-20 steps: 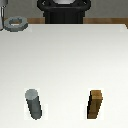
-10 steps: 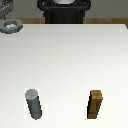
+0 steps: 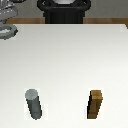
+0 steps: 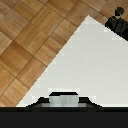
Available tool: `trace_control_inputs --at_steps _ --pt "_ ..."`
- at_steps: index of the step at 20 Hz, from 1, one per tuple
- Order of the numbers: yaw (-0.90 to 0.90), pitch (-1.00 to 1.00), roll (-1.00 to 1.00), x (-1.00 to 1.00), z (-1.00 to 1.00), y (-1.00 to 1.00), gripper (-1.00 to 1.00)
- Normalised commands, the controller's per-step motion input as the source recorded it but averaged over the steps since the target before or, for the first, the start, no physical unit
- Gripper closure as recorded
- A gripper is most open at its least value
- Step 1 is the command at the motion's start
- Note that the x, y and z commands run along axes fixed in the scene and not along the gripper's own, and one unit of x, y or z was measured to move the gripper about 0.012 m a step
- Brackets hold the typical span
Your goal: Put the loop with the handle onto the peg.
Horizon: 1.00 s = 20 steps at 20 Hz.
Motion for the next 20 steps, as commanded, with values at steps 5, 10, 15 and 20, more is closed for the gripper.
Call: trace_control_inputs --at_steps 5,10,15,20 --pt "0.00 0.00 0.00 1.00 0.00 0.00 1.00" --pt "0.00 0.00 0.00 1.00 0.00 0.20 1.00" --pt "0.00 0.00 0.00 0.00 0.00 0.80 1.00" --pt "0.00 0.00 0.00 0.60 0.00 0.20 1.00"
